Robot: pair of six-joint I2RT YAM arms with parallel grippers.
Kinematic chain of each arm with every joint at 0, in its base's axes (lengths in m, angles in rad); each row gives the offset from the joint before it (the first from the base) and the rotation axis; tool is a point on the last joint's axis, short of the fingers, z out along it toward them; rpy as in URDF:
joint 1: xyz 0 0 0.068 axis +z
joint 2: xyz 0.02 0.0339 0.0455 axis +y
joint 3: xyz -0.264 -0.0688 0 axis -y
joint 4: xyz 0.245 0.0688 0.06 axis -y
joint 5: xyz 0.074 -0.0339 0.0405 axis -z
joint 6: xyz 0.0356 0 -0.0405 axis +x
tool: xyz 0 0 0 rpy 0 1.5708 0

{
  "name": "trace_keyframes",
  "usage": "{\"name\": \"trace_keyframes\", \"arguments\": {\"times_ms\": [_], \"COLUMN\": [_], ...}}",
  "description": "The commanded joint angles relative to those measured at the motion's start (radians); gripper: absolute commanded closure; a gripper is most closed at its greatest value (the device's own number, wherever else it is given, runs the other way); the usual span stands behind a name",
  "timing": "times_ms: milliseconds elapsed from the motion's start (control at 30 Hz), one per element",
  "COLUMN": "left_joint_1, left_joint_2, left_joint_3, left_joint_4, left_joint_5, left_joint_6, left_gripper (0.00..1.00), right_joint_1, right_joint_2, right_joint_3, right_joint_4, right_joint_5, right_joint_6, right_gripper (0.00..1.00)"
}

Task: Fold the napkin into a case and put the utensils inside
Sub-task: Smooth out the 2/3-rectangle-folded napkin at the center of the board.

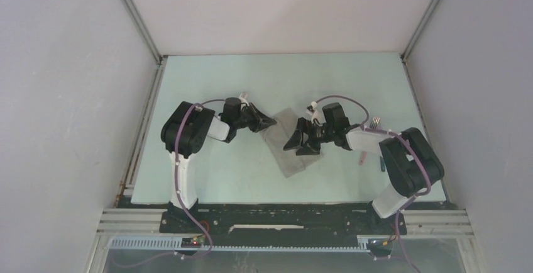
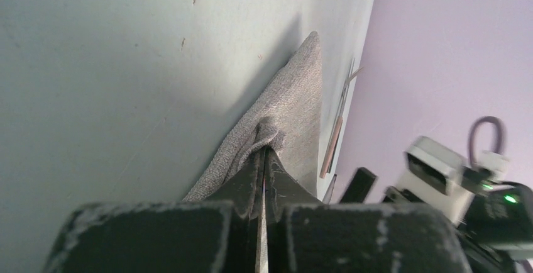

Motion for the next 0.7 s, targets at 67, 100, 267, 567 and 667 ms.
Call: {"name": "trace_keyframes", "arguments": {"times_ms": [67,100,267,567,667], "left_joint_1": [0.002,0.002,0.003,0.005,0.005], "left_joint_2": [0.020,0.018,0.019,0.029,0.039], "left_joint_3": [0.011,0.010,0.005,0.006,0.008], "left_joint_4": [0.017,0.018,0.018,0.015,0.015], "left_joint_5": [-0.027,-0.028,-0.027,-0.025,-0.026], "left_joint_6": [-0.007,-0.006,-0.006,-0.004,-0.004], "left_gripper": [1.00,1.00,1.00,1.00,1.00], "right_joint_1": [0.100,0.106,0.120,0.157,0.146], "right_joint_2": [-0.056,-0.030,0.161,0.391,0.427], "right_joint_3": [0.168,0.188,0.284,0.479,0.479], "right_joint_4": [-0.085,-0.060,0.149,0.126,0.137], "right_joint_5": [0.047,0.031,-0.058,-0.134,-0.151], "right_joint_6": [-0.004,0.019,0.154,0.099,0.103], "right_gripper": [0.09,0.11,0.18,0.18,0.18]}}
